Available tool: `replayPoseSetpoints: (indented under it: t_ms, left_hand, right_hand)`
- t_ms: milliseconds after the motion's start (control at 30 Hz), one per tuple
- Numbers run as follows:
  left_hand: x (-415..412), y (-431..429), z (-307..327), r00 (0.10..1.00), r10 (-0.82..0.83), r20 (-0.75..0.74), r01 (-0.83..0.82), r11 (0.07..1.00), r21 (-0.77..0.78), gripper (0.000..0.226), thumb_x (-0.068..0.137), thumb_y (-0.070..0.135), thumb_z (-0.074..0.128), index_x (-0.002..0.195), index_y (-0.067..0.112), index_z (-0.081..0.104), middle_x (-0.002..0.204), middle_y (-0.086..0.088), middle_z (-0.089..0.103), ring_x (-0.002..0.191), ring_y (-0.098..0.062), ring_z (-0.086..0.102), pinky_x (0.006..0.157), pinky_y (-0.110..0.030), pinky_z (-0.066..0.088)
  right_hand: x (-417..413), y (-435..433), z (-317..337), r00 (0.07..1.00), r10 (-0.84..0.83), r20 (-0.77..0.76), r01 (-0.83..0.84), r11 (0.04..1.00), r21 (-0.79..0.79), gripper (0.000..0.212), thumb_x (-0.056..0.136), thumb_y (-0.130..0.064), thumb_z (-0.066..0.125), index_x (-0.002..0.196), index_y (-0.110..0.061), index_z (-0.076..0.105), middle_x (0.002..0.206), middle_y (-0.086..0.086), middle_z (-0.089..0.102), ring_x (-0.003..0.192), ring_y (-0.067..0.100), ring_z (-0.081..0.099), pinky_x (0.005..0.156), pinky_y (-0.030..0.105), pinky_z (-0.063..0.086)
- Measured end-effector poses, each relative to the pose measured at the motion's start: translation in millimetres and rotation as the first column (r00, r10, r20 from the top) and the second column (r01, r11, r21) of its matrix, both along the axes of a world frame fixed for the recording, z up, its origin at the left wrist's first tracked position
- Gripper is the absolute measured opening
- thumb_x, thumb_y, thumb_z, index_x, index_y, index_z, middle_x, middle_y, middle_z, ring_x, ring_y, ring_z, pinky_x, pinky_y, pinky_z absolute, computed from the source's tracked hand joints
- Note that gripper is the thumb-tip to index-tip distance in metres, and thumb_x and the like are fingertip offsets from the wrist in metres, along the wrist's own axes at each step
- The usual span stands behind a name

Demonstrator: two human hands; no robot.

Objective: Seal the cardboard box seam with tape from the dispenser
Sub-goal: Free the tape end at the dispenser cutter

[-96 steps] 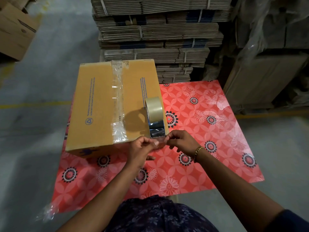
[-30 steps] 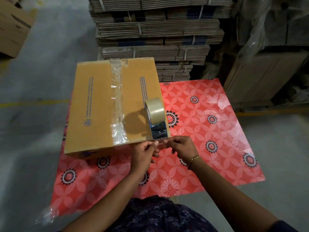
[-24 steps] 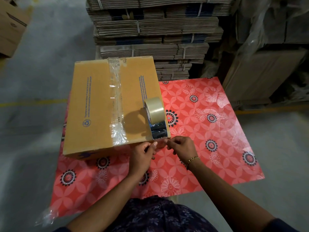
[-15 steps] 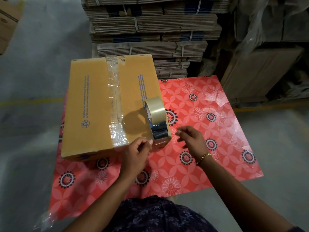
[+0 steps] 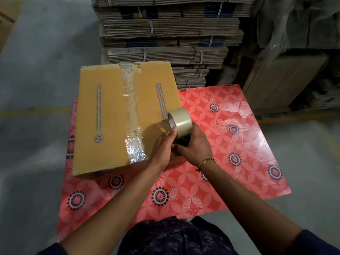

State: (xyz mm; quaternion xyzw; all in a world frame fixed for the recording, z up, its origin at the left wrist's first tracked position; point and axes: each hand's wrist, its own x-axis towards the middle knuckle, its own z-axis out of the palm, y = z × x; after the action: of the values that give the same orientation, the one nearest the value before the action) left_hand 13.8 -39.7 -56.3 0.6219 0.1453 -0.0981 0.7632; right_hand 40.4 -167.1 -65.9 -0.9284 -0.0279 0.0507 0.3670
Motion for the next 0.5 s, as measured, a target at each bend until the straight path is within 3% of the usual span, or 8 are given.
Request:
replayPoseSetpoints:
  t_ms: [133, 233, 300, 333, 400, 500]
  left_hand:
    - [9, -16, 0, 0.997, -0.071, -0.022, 0.070, 0.997, -0.030, 0.035, 0.091, 0.054, 0.060, 0.108, 0.027, 0.077, 0.116, -0.002, 0.077, 0.112, -0.019, 0.071, 0.100, -0.043, 0.055]
    - [21, -36, 5, 0.985, -0.169, 0.035, 0.170, 0.985, -0.024, 0.023, 0.102, 0.038, 0.054, 0.111, 0.027, 0.072, 0.107, 0.014, 0.076, 0.101, 0.002, 0.068, 0.096, -0.024, 0.051]
    - [33, -47, 2, 0.974, -0.195, 0.117, 0.169, 0.965, 0.198, 0.043, 0.092, 0.053, 0.055, 0.118, 0.021, 0.069, 0.114, 0.009, 0.070, 0.105, 0.001, 0.063, 0.098, -0.024, 0.047]
    - [39, -50, -3, 0.961, -0.223, 0.165, 0.147, 0.914, 0.379, 0.054, 0.085, 0.059, 0.053, 0.117, 0.019, 0.070, 0.116, 0.004, 0.068, 0.109, -0.006, 0.062, 0.099, -0.025, 0.045]
    - [52, -51, -20, 0.926, -0.305, 0.222, 0.047, 0.679, 0.733, 0.057, 0.083, 0.060, 0.050, 0.114, 0.018, 0.072, 0.121, -0.003, 0.068, 0.118, -0.020, 0.059, 0.101, -0.031, 0.042]
    - [66, -57, -44, 0.901, -0.396, 0.179, -0.034, 0.347, 0.937, 0.058, 0.087, 0.061, 0.045, 0.120, 0.020, 0.070, 0.134, -0.007, 0.065, 0.135, -0.032, 0.051, 0.110, -0.045, 0.037]
  right_hand:
    - [-2, -24, -1, 0.990, -0.132, -0.046, 0.137, 0.983, 0.119, 0.065, 0.065, -0.031, 0.083, 0.117, -0.018, 0.046, 0.099, 0.002, 0.068, 0.088, 0.023, 0.067, 0.068, 0.039, 0.055]
    - [3, -59, -11, 0.950, -0.221, -0.219, 0.294, 0.867, 0.401, 0.068, 0.066, -0.019, 0.088, 0.120, -0.017, 0.047, 0.105, 0.005, 0.069, 0.094, 0.022, 0.070, 0.072, 0.042, 0.060]
    - [12, -86, -22, 0.932, -0.242, -0.271, 0.350, 0.801, 0.486, 0.070, 0.065, -0.016, 0.089, 0.122, -0.008, 0.049, 0.108, 0.020, 0.068, 0.090, 0.032, 0.070, 0.062, 0.038, 0.058]
    - [16, -98, -25, 0.924, -0.254, -0.286, 0.370, 0.784, 0.499, 0.070, 0.064, -0.015, 0.088, 0.122, -0.002, 0.050, 0.105, 0.026, 0.068, 0.082, 0.033, 0.069, 0.056, 0.034, 0.055]
    - [21, -121, -28, 0.905, -0.285, -0.316, 0.416, 0.746, 0.520, 0.064, 0.065, -0.011, 0.087, 0.118, 0.005, 0.054, 0.097, 0.024, 0.069, 0.071, 0.027, 0.066, 0.052, 0.029, 0.051]
    - [29, -152, -31, 0.873, -0.304, -0.380, 0.479, 0.679, 0.556, 0.039, 0.073, -0.001, 0.081, 0.107, 0.004, 0.063, 0.082, 0.016, 0.069, 0.062, 0.021, 0.065, 0.053, 0.031, 0.051]
